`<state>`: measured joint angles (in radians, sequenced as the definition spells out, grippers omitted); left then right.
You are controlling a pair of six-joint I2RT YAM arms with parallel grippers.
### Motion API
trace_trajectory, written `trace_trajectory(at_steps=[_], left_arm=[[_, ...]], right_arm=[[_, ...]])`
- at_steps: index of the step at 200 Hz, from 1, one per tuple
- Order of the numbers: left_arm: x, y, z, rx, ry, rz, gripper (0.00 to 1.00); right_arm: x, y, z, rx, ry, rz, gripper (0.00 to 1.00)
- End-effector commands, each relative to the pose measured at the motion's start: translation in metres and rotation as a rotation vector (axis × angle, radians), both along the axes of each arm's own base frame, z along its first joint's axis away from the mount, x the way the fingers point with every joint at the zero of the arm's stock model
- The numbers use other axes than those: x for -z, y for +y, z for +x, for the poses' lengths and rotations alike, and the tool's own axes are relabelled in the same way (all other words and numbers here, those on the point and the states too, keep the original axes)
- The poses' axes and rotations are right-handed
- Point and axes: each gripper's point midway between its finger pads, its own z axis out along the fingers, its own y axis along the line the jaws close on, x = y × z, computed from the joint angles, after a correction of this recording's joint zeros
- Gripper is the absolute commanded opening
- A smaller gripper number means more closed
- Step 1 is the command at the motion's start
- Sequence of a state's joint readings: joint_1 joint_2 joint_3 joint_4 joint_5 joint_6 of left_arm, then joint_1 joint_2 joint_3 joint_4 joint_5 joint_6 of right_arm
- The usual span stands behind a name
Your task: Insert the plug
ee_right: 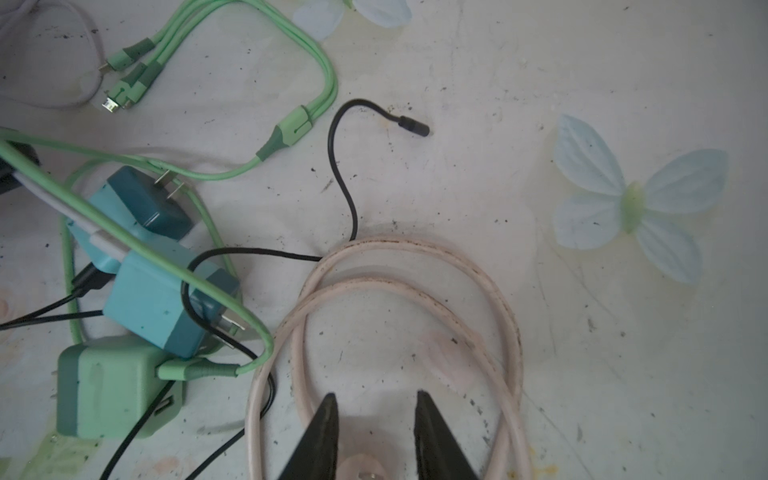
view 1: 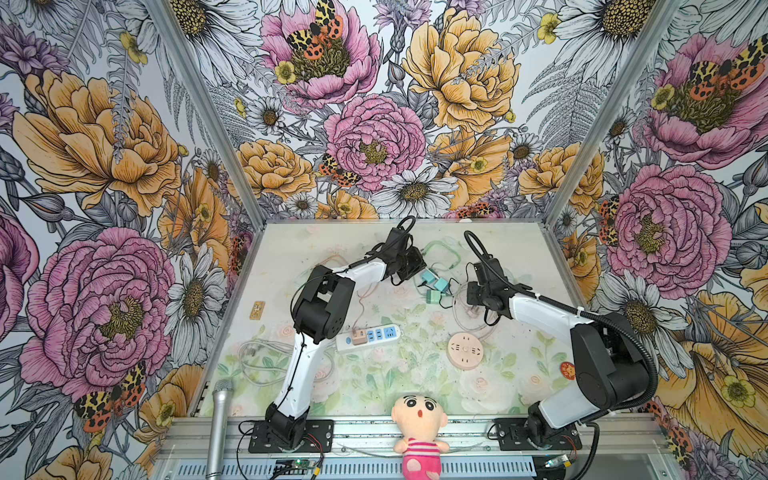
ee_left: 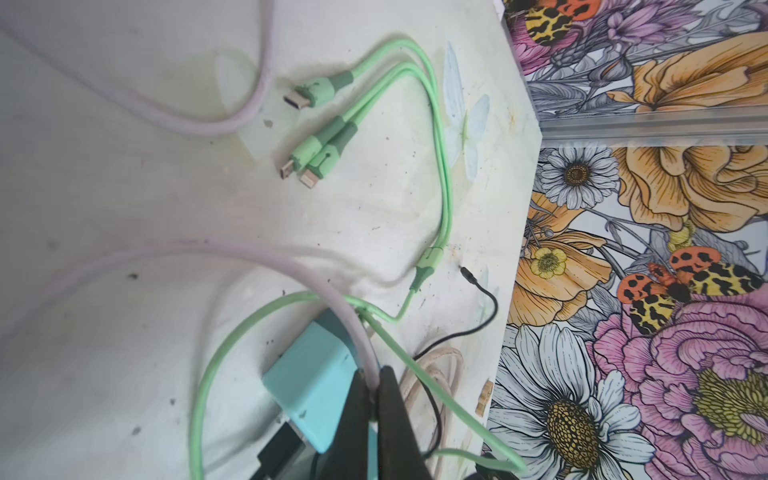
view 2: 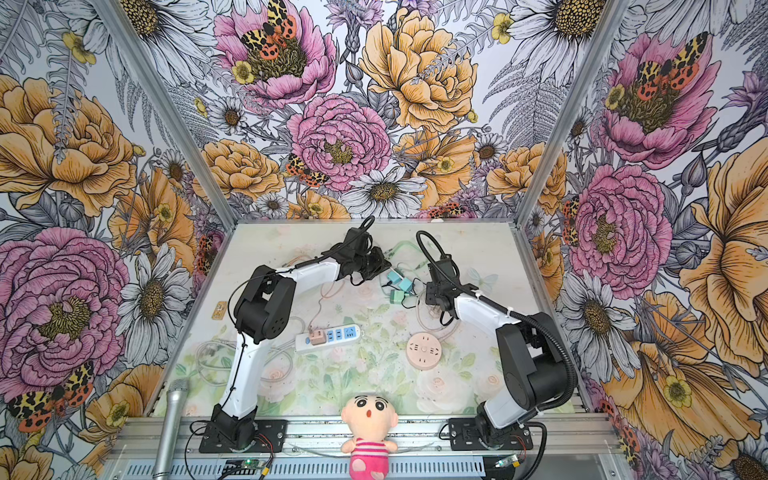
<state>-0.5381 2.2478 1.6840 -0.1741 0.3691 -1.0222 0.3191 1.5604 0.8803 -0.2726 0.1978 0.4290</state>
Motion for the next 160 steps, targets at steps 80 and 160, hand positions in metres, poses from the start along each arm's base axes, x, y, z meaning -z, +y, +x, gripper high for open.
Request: trace_trajectory(at_steps=[80, 160], left_arm=[[-0.101, 0.021, -0.033, 0.088, -0.183, -0.012, 0.03], [-0.062, 0.075, -0.071, 0.102, -0.08, 0.093, 0.03]], right_arm=[[-0.03, 0.01, 0.001, -0.045, -0.075, 0.059, 0.35], [-0.038, 0.045, -0.005, -0.142, -0.086, 0.087, 0.36]])
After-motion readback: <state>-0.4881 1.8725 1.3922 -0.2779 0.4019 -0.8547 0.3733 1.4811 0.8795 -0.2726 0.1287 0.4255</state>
